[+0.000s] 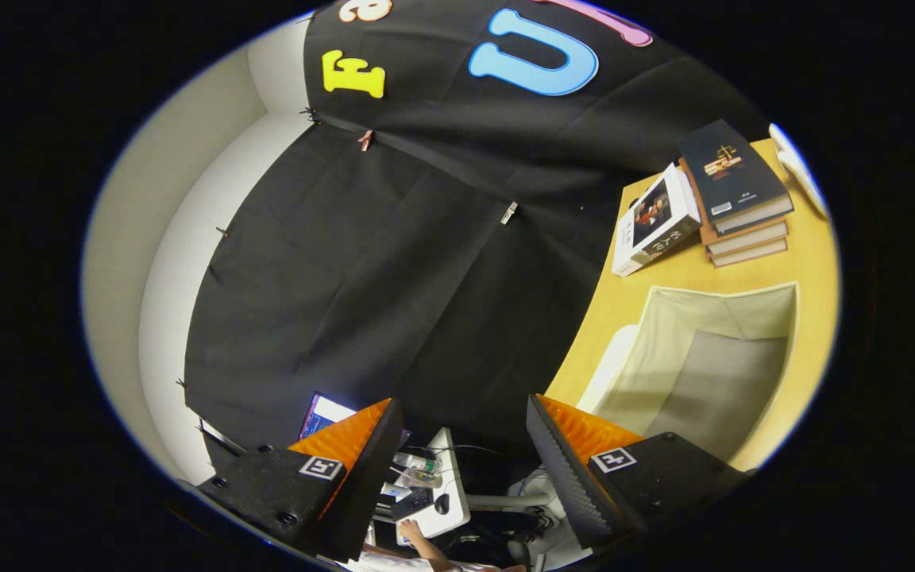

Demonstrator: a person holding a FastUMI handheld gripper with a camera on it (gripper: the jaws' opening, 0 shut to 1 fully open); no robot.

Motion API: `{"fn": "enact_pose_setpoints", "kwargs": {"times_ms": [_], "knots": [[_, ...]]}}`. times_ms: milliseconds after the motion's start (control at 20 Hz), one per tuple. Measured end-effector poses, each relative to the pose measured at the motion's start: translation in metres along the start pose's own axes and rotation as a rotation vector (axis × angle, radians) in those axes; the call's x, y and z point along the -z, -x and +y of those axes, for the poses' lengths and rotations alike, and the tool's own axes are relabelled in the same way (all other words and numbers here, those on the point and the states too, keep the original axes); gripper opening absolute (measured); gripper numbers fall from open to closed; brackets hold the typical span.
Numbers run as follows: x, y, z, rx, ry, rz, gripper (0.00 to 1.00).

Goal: Open the storage box then place both shoes into the box .Put the left shoe in first, then the right shoe, with the right side of both shoes facing outward in a uniform manner.

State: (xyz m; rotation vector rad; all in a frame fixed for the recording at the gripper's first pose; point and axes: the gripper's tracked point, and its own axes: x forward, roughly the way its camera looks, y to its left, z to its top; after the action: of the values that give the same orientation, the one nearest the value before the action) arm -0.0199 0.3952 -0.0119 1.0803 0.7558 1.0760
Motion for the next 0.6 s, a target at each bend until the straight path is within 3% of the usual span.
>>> {"fn": "enact_pose_setpoints", "kwargs": {"times_ms": [300,600], "knots": [[0.004,0.070,-0.048,0.220,0.204,-0.091,0.97],[0.016,0.159,-0.093,0.460,0.288,-0.179,0.97]]}}
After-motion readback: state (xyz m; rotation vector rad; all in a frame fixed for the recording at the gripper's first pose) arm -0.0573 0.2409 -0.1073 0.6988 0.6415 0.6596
